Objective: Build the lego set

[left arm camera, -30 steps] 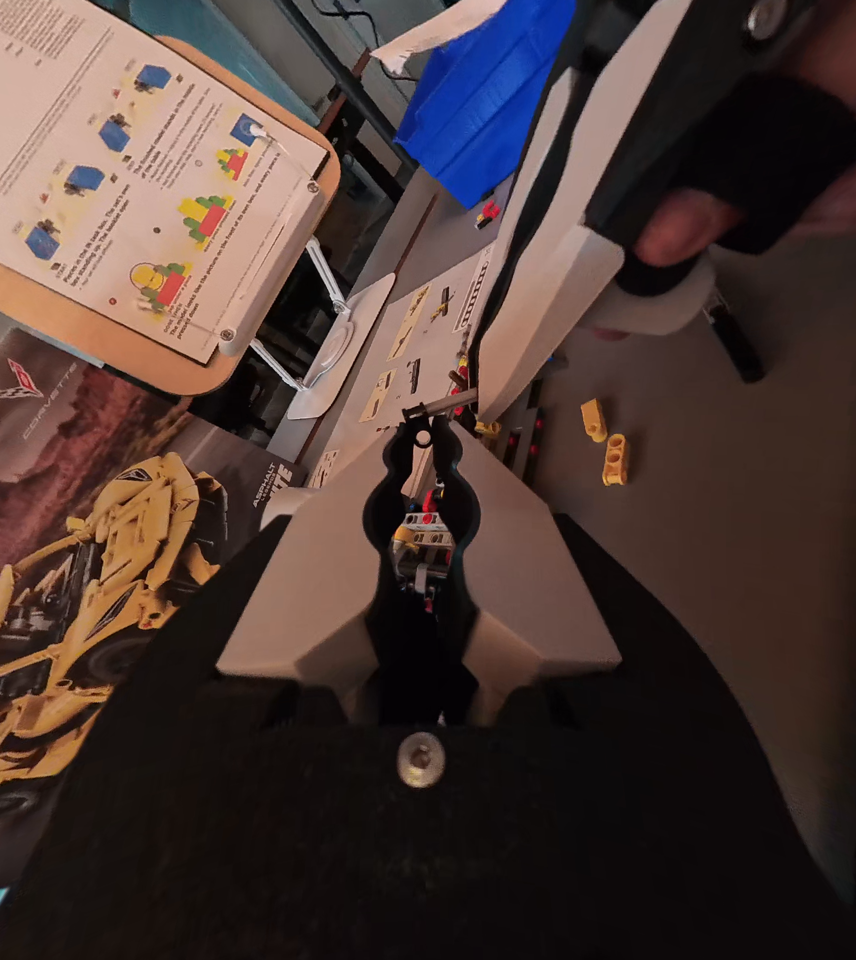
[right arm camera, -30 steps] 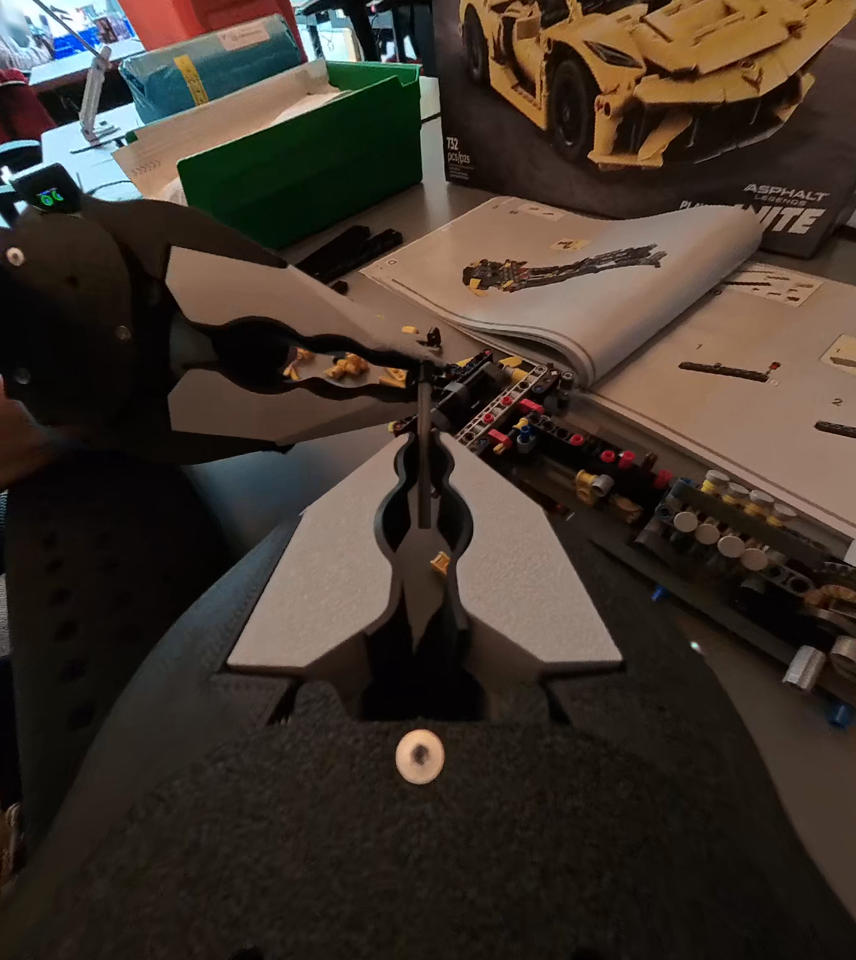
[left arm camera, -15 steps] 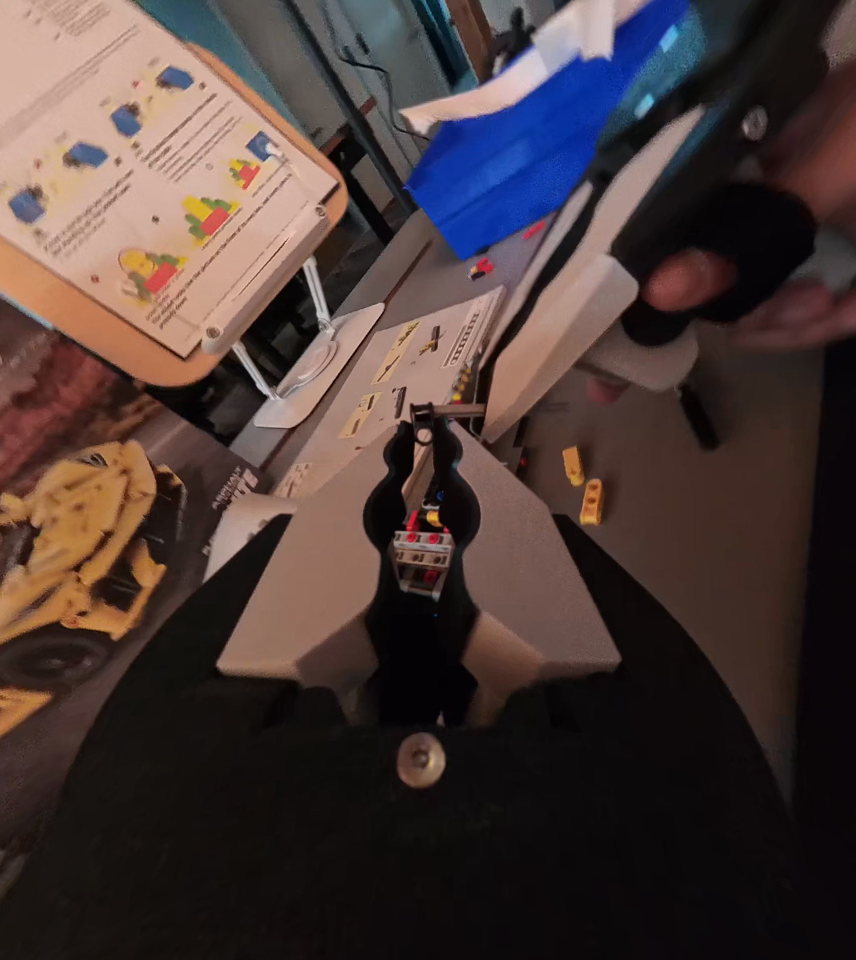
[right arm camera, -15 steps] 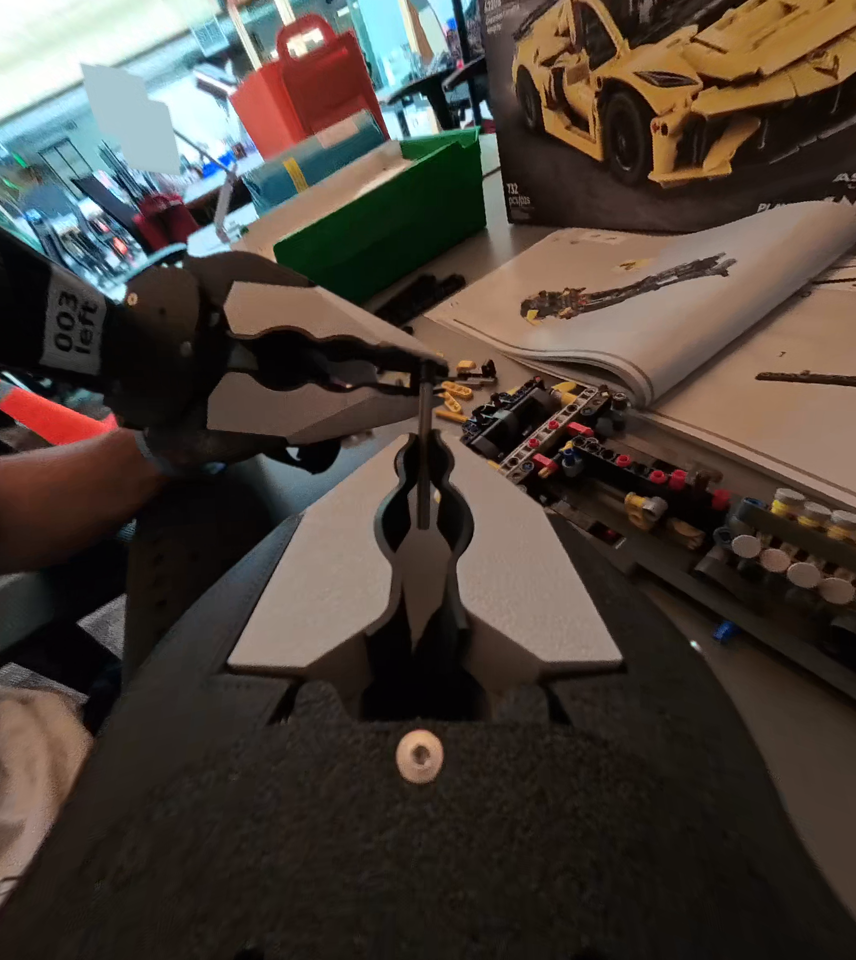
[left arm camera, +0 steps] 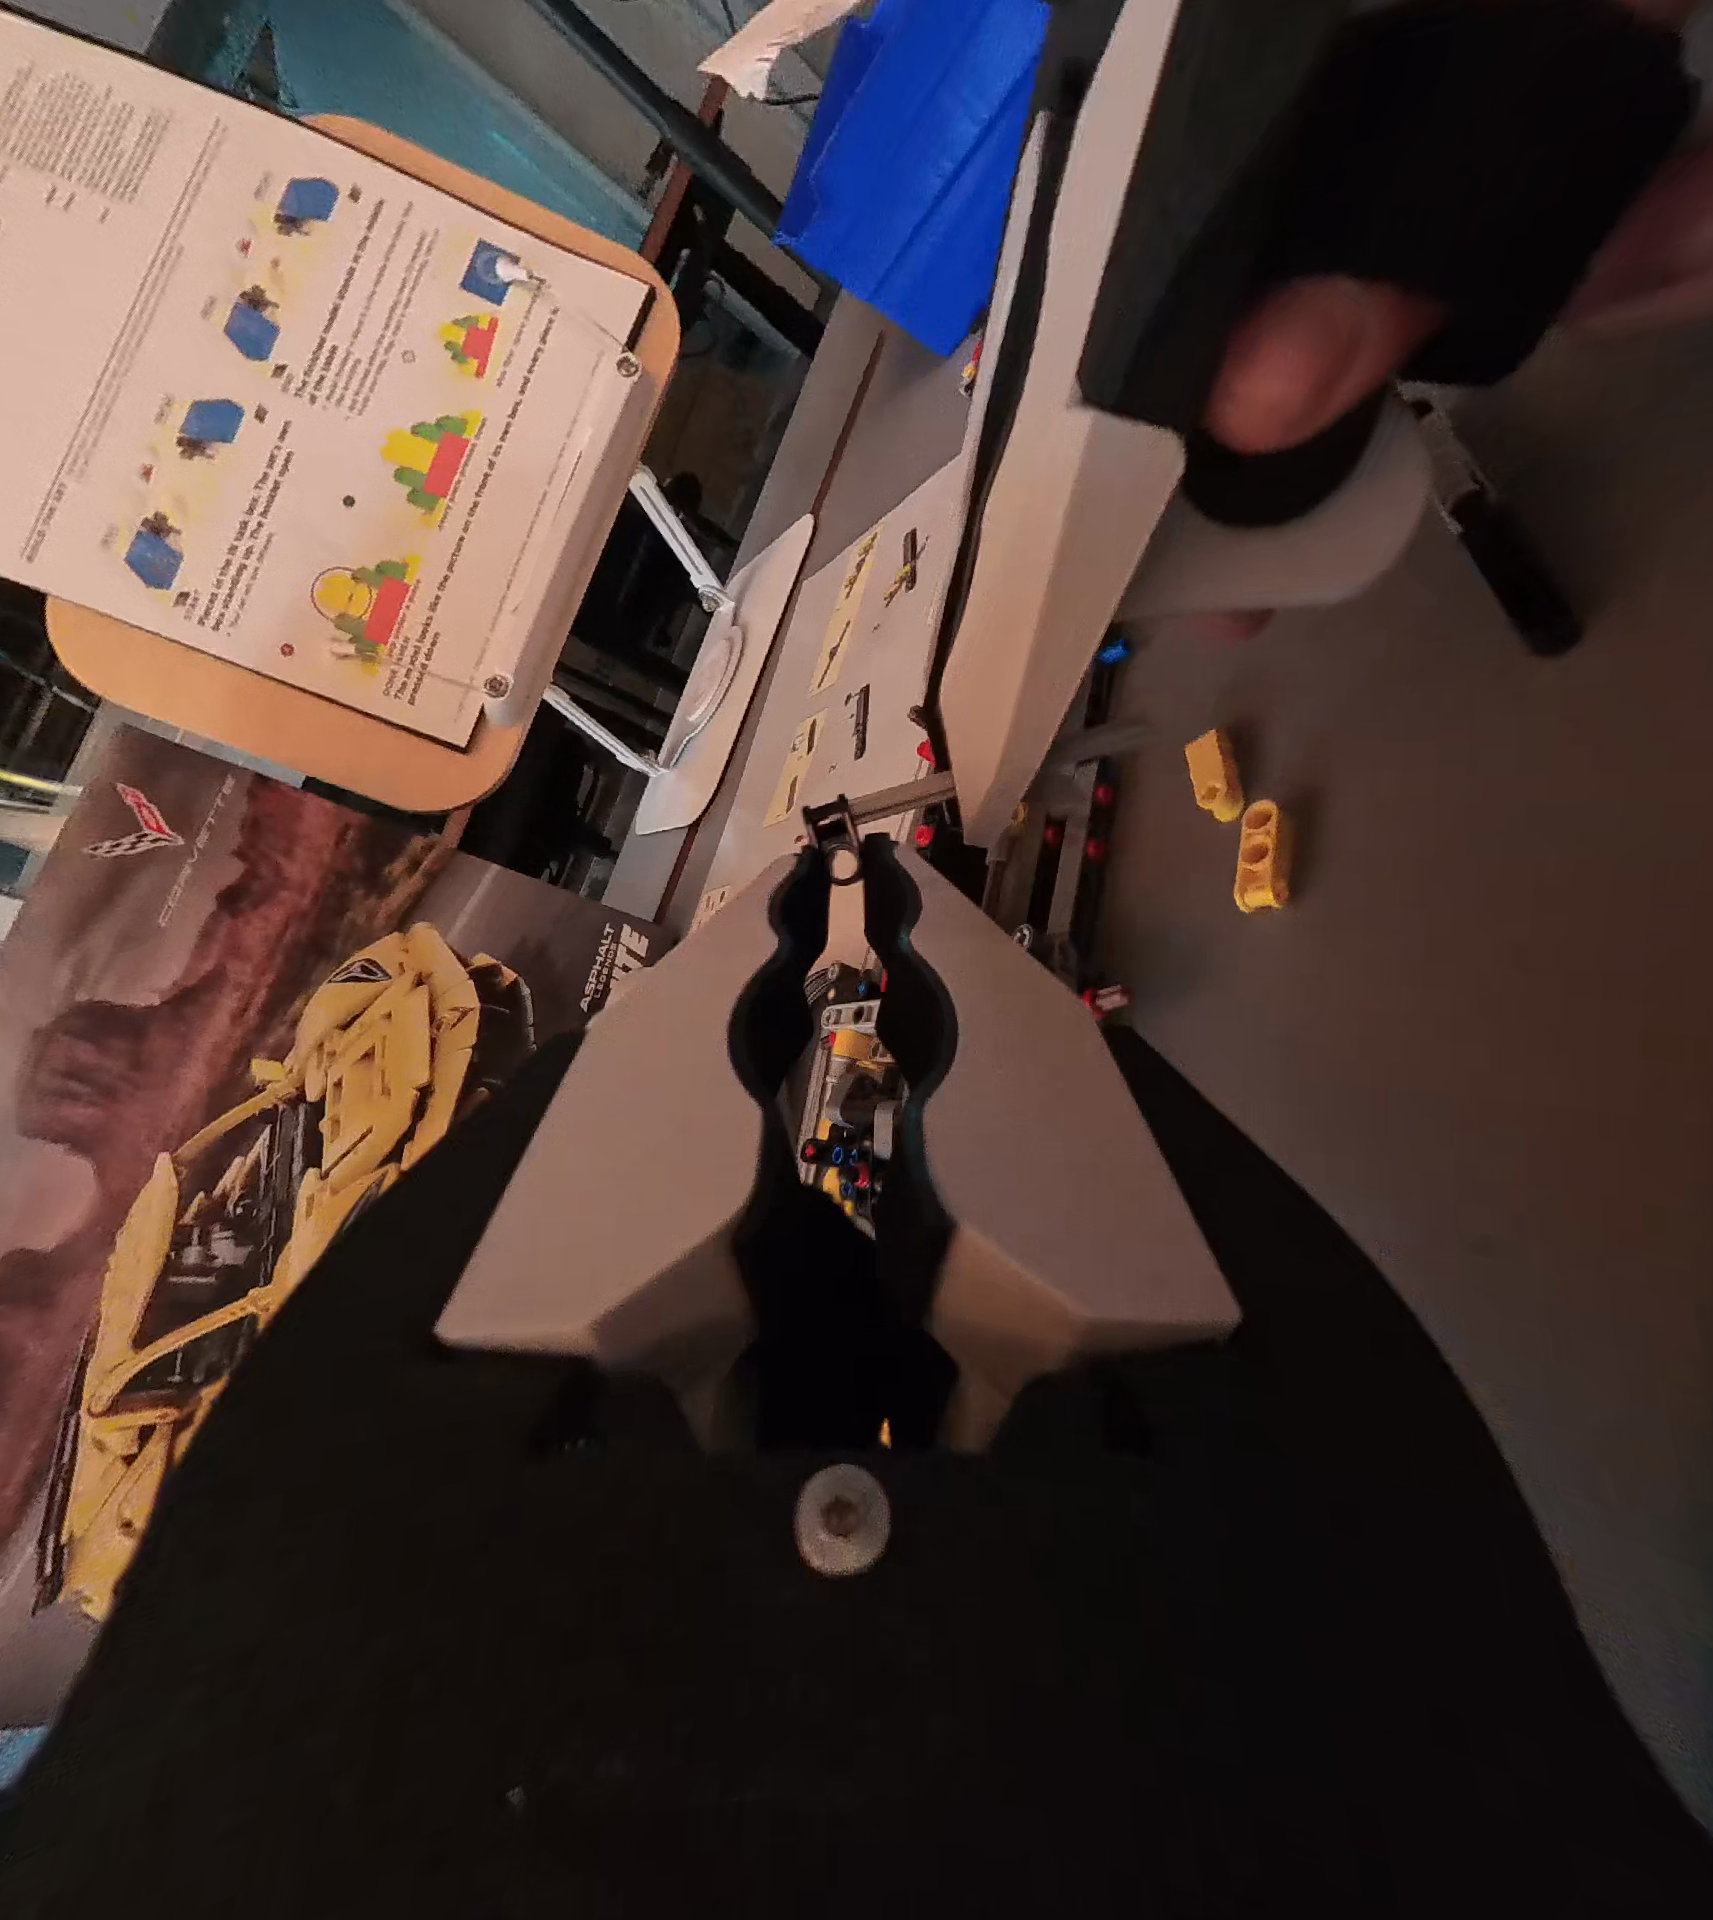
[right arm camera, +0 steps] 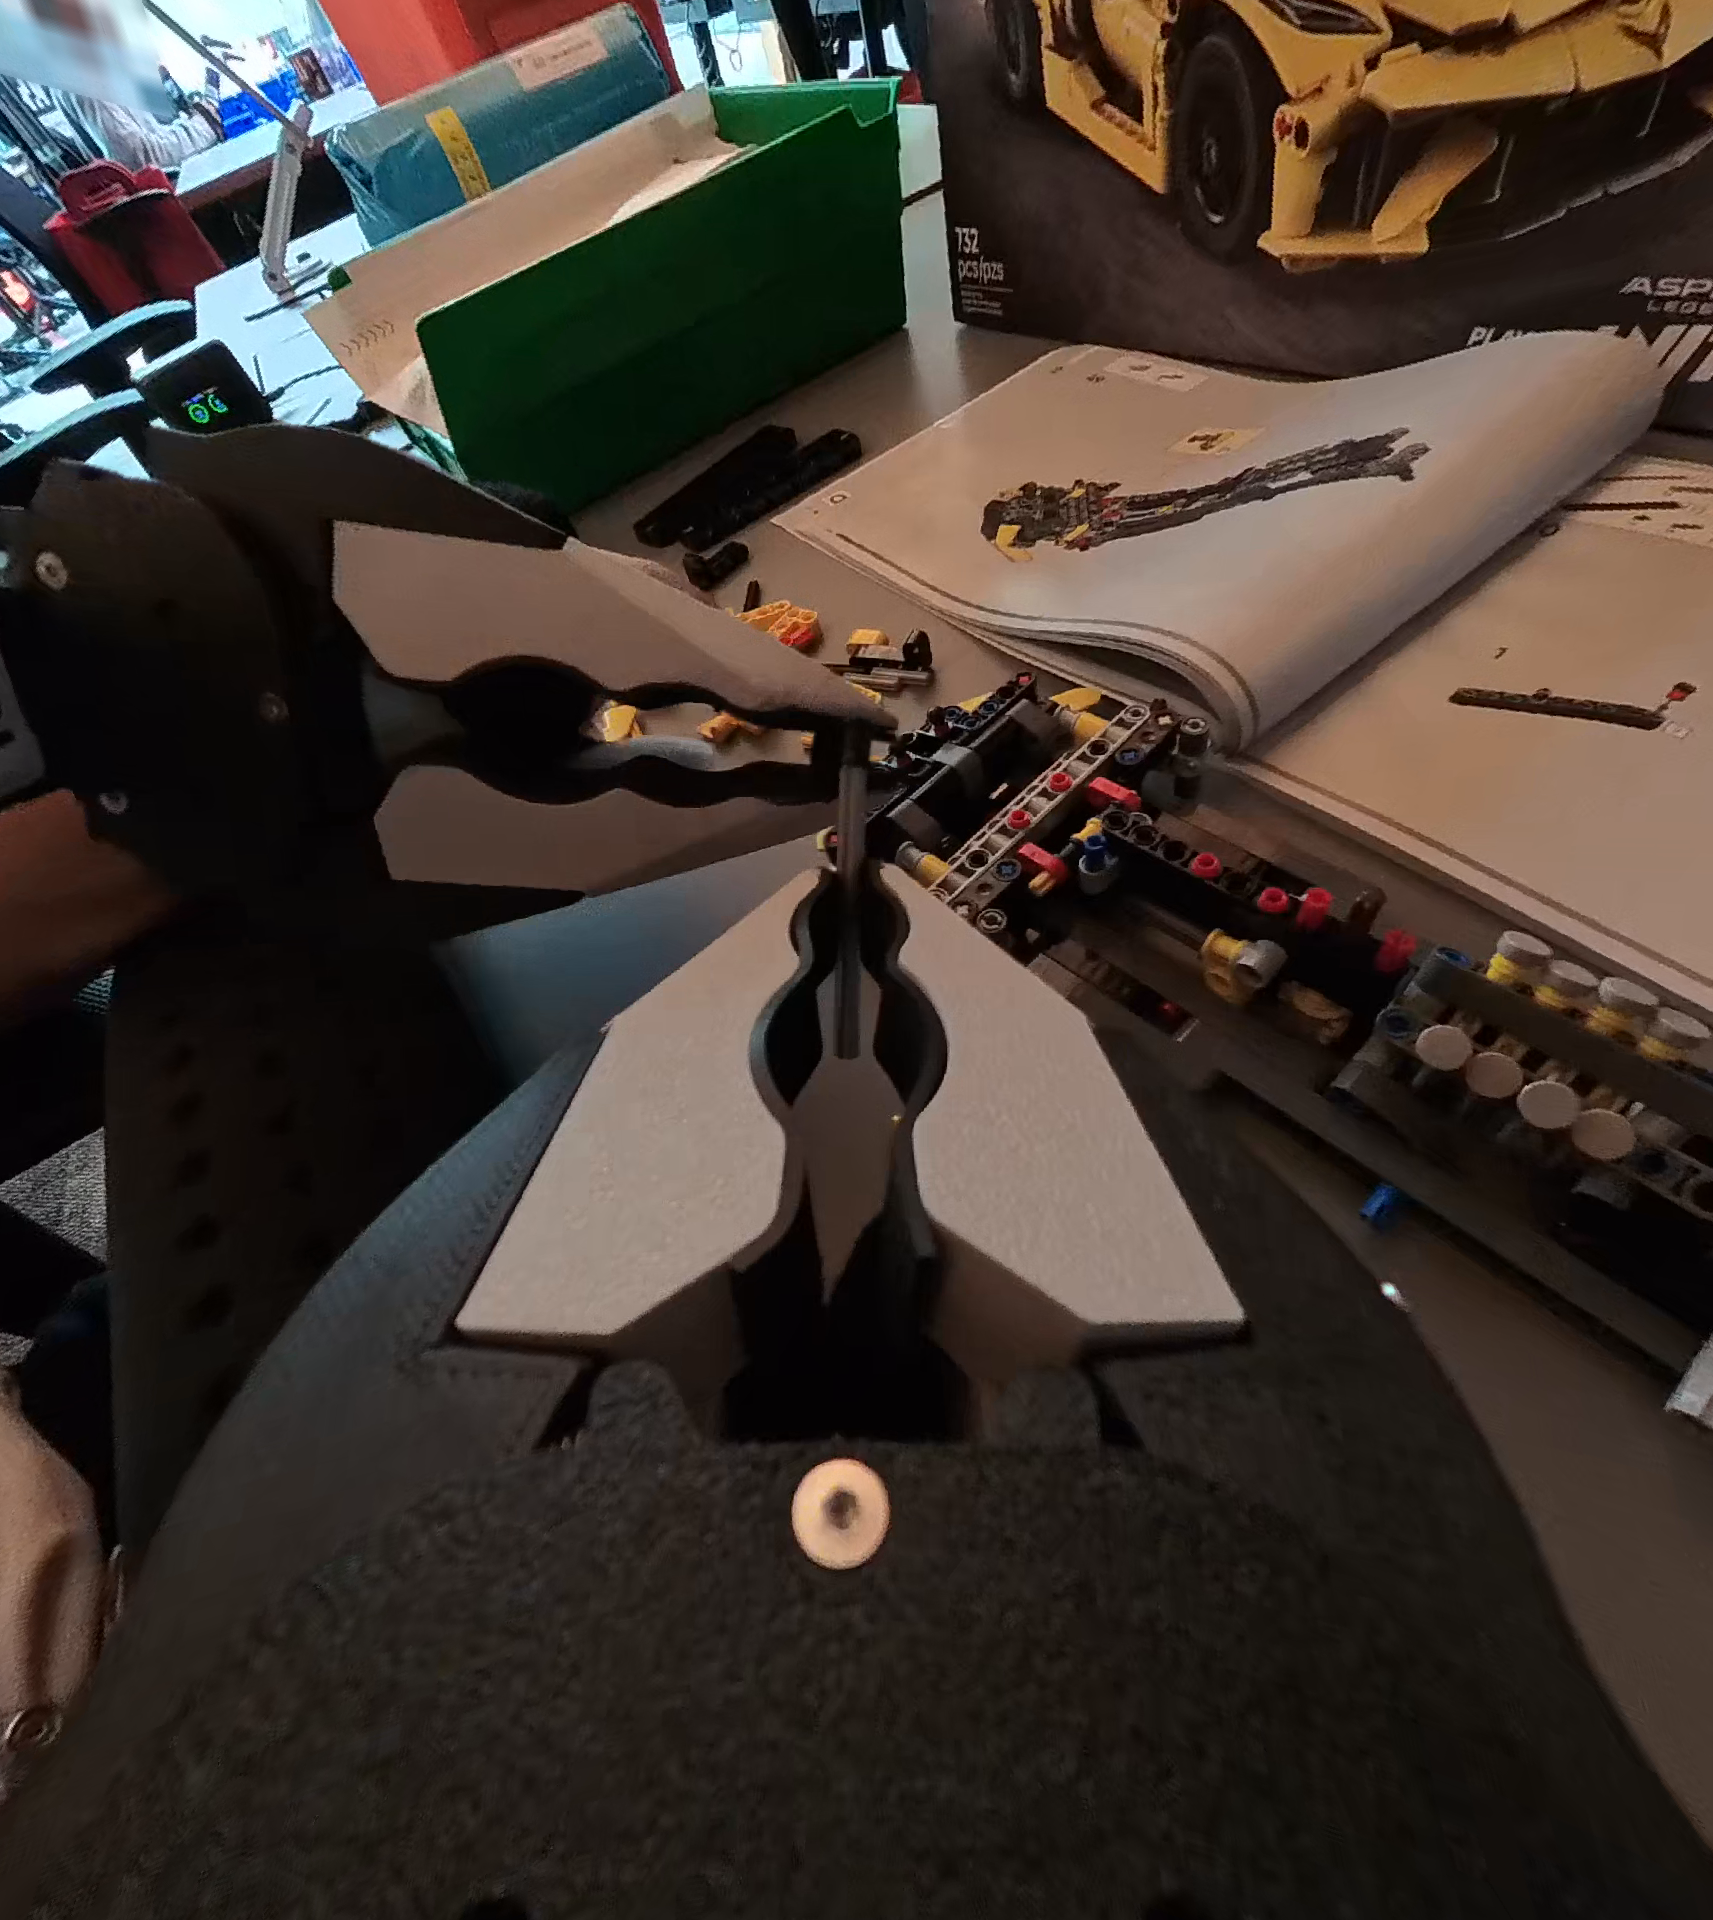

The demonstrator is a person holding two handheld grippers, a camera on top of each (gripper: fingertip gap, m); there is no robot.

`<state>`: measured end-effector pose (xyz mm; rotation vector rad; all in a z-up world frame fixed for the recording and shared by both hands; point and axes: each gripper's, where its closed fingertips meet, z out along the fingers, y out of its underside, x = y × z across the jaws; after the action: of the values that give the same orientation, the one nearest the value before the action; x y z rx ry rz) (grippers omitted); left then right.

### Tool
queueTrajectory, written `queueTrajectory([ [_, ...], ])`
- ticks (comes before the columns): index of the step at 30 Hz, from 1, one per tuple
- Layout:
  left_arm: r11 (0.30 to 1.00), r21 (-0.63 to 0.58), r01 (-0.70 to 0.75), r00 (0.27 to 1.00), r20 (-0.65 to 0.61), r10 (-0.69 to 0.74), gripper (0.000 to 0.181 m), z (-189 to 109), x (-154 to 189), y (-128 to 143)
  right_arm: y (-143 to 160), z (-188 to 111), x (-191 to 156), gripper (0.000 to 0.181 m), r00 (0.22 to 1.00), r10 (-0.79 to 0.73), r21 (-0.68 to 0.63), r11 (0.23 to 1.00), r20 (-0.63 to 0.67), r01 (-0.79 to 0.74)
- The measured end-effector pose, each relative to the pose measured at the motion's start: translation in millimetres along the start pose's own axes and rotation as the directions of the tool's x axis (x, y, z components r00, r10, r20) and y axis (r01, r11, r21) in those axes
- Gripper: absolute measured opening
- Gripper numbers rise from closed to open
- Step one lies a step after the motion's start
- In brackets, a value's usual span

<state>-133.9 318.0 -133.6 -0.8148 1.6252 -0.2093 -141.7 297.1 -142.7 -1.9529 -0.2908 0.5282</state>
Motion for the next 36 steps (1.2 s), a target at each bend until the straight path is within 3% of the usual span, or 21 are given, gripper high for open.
queueTrajectory([
  [9, 0.999, 0.029, -0.030, 0.999, -0.032, 0.031, 0.005, -4.6, 1.1, -2.8, -1.9, -1.8, -6.6, 0.002, 0.997, 0.032, 0.010, 0.999, 0.065, -0.033],
  [12, 0.971, 0.081, 0.224, 0.968, -0.136, -0.212, 0.005, -8.7, -2.6, -6.9, -13.5, -8.4, -16.6, 0.007, 0.988, -0.015, 0.066, 0.998, 0.153, 0.005],
  [15, 0.911, 0.055, 0.409, 0.888, -0.254, -0.384, 0.004, -11.1, -2.7, -4.0, -13.3, -23.8, -22.9, 0.055, 0.938, -0.284, 0.051, 0.959, 0.198, 0.279],
  [18, 0.835, 0.067, 0.547, 0.767, -0.439, -0.467, 0.005, -21.7, 8.7, -19.5, -9.7, -37.3, -28.1, 0.060, 0.874, -0.422, -0.026, 0.897, 0.241, 0.441],
  [21, 0.827, 0.101, 0.553, 0.730, -0.537, -0.423, 0.005, -32.4, 19.5, -33.9, 1.7, -42.4, -41.4, 0.058, 0.798, -0.460, -0.093, 0.842, 0.390, 0.531],
  [25, 0.879, 0.083, 0.470, 0.748, -0.566, -0.347, 0.006, -32.8, 39.5, -32.7, 10.1, -43.3, -48.1, 0.064, 0.729, -0.480, -0.140, 0.781, 0.488, 0.608],
  [31, 0.927, 0.064, 0.369, 0.789, -0.549, -0.276, 0.005, -28.1, 51.6, -24.9, 24.4, -38.3, -48.6, 0.069, 0.689, -0.473, -0.235, 0.704, 0.549, 0.670],
  [36, 0.925, 0.062, 0.376, 0.786, -0.551, -0.282, 0.005, -29.0, 49.8, -25.1, 29.9, -32.2, -48.2, 0.066, 0.655, -0.505, -0.272, 0.635, 0.561, 0.723],
])
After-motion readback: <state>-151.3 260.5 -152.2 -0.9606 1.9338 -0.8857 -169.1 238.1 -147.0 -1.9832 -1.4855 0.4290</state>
